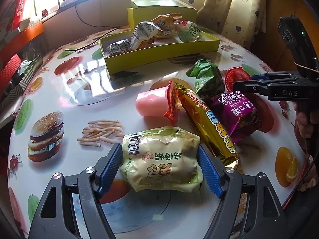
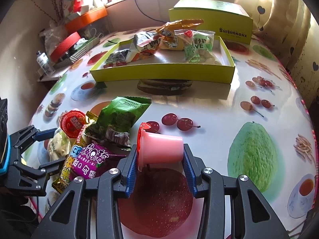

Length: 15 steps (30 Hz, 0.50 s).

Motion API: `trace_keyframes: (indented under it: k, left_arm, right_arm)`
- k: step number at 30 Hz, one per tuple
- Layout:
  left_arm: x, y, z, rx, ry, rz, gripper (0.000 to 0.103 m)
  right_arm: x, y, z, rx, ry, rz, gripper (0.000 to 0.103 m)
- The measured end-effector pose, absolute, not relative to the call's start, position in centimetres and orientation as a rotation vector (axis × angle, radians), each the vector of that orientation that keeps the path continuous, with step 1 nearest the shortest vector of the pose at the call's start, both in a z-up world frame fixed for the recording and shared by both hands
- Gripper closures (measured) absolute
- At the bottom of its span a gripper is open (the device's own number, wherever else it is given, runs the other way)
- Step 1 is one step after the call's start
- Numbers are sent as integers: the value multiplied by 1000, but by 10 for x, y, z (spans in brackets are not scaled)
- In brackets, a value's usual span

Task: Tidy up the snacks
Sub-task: 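Close left gripper on the cream-coloured snack bag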

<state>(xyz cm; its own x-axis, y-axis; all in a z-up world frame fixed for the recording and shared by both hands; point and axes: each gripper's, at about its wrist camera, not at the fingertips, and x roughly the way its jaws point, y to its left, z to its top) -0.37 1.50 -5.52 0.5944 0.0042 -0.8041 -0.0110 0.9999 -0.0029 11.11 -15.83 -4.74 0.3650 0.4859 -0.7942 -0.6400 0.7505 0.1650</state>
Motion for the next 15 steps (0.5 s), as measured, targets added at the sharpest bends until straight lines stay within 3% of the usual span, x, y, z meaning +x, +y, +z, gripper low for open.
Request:
trace_keyframes:
  k: [15]
  left_arm:
    - [-5, 24, -53, -78, 918, 31, 30]
  right_arm:
    - [107, -161, -42, -186, 916, 725, 63]
